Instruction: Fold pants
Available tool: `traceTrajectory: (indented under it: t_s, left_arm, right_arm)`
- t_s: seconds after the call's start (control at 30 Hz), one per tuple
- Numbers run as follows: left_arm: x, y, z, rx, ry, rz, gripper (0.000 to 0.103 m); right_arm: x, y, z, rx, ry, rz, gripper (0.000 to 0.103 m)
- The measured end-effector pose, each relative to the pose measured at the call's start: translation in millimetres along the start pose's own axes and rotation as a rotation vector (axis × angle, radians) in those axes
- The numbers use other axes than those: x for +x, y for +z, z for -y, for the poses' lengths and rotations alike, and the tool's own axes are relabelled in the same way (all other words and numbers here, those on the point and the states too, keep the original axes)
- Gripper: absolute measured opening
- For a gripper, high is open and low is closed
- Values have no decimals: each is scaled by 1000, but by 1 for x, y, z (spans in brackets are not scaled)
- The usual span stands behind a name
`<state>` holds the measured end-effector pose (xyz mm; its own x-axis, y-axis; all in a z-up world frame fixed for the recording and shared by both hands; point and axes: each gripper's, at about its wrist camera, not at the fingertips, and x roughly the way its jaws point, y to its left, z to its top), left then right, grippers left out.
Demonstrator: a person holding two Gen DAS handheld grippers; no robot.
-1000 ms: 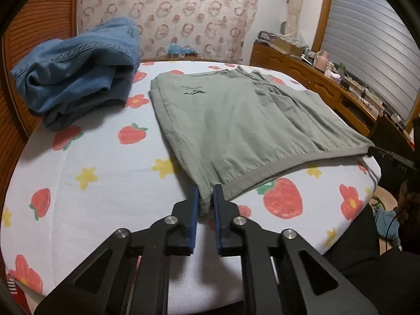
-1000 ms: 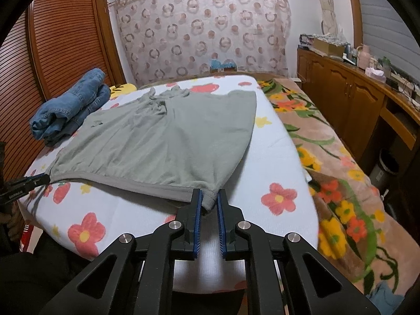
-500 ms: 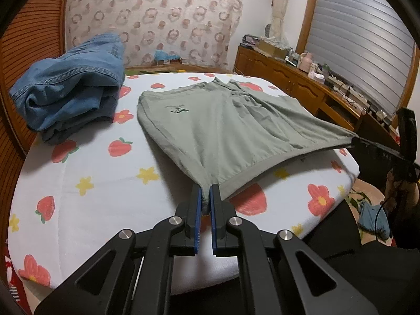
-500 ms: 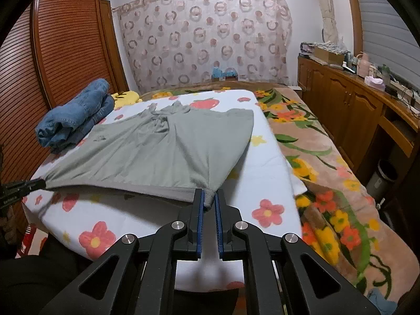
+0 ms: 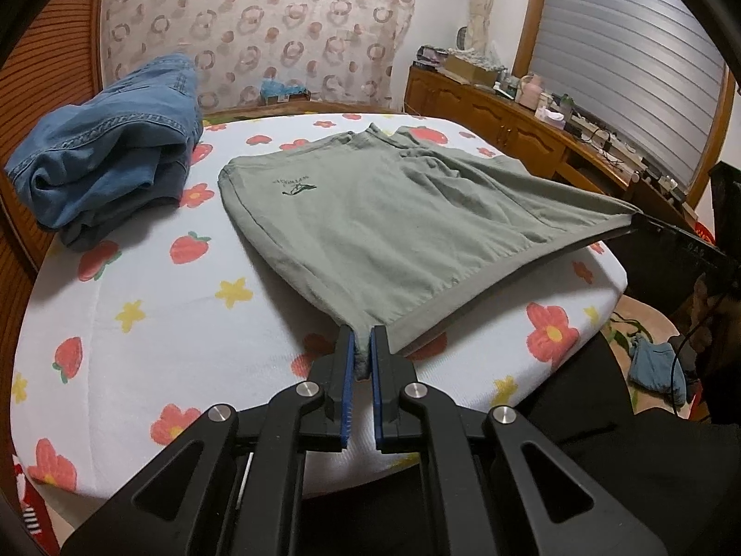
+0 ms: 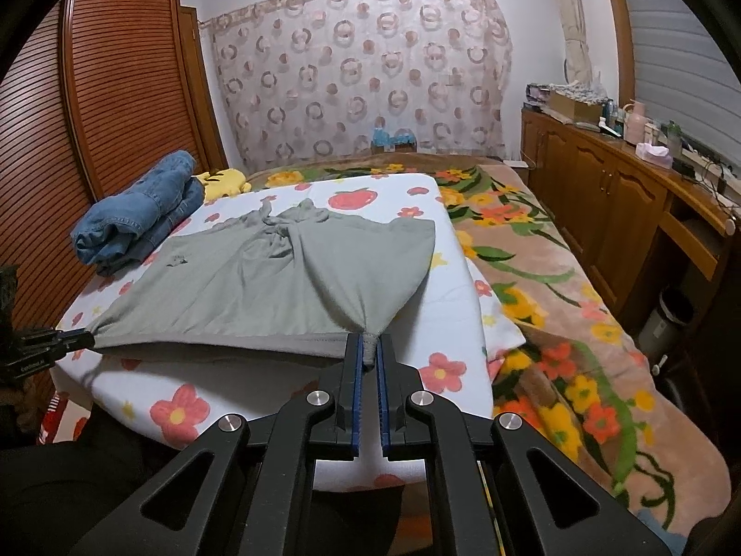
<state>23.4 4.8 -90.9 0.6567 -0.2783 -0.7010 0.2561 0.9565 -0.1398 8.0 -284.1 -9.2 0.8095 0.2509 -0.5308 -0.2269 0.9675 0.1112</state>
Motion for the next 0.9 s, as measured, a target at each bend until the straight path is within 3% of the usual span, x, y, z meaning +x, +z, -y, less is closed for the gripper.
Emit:
traceTrajectory:
  t_s: [0.1,0.27,0.43,0.5,0.63,0.9]
  left_arm:
    - [1,0,-1,-2,14,0,7]
    - [-2,3,-8,-30,41,14,18]
    - [-7,6,-14,-44,81,50,50]
    - [-6,9,-18,-53,84,55,53]
    - [-1,12,-26,-61,102,61,76]
    - [3,15,-33,-68,140,78,78]
  right_arm:
    - [6,0,-2,1,3,3,5]
    - [9,0,-1,3,15,8,5]
    - [10,1,0,-2,24,13,5]
    - [12,3,-1,-5,28,14,5]
    - [16,4,-7,-21,49,16,5]
    - [33,12,-32,-68,126,16,5]
